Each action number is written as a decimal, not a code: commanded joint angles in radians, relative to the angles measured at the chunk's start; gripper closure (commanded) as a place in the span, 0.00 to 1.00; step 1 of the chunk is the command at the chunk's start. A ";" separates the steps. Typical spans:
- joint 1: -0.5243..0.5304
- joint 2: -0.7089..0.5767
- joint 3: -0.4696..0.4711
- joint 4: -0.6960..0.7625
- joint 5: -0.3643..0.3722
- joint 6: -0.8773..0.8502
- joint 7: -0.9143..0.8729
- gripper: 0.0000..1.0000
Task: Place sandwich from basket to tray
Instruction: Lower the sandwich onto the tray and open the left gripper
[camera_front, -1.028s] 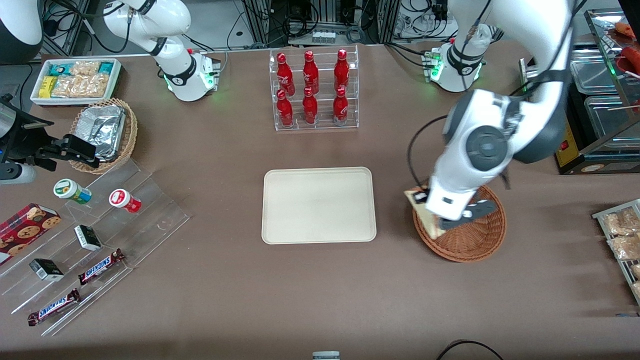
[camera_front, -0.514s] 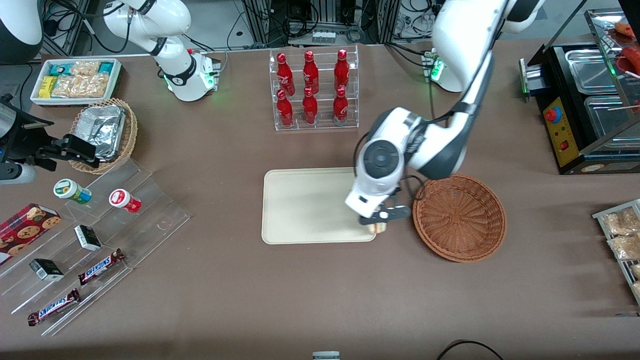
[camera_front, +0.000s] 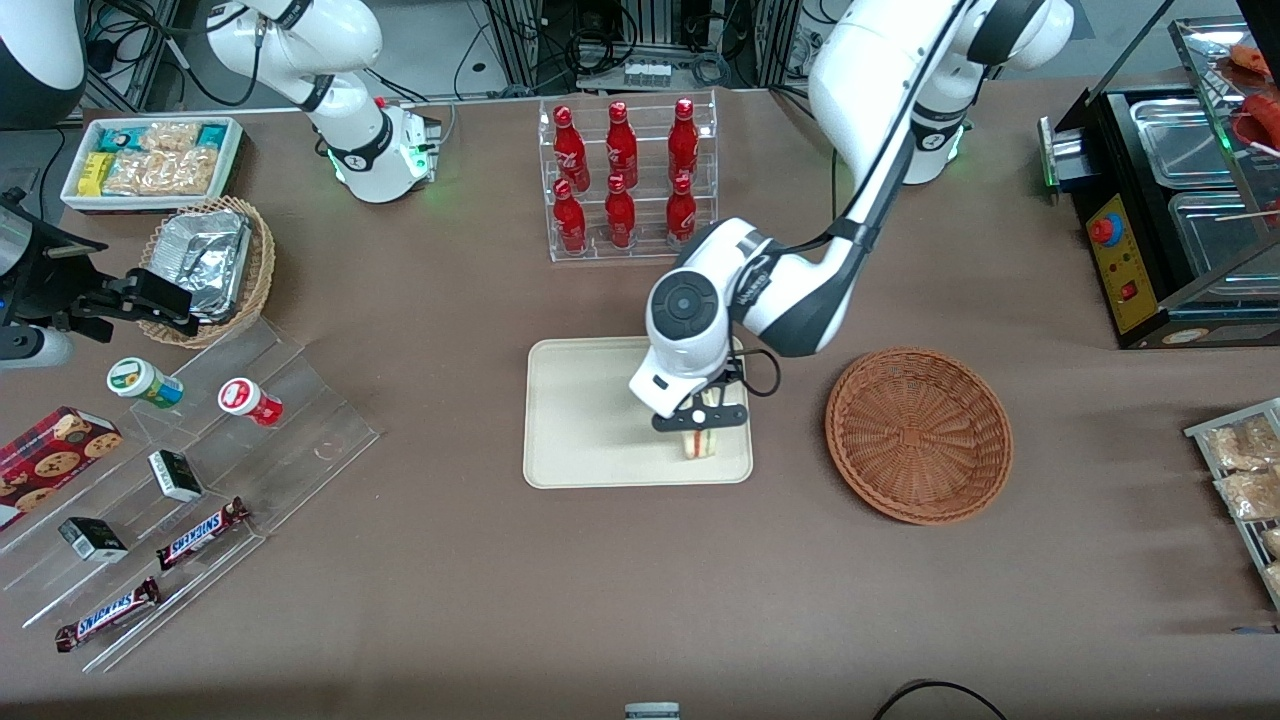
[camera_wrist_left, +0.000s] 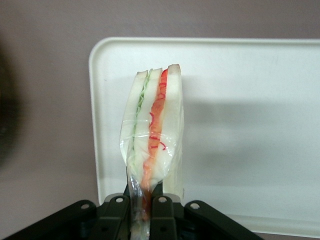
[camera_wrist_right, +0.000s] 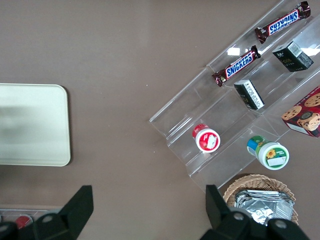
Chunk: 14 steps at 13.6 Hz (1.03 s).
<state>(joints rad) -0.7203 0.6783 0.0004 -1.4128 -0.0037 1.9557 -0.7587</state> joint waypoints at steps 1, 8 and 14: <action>-0.037 0.029 0.017 0.034 -0.004 0.009 -0.014 1.00; -0.073 0.066 0.017 0.034 0.005 0.040 -0.013 1.00; -0.070 0.079 0.017 0.034 -0.004 0.040 -0.013 0.01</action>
<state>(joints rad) -0.7788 0.7441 0.0042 -1.4100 -0.0032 2.0006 -0.7602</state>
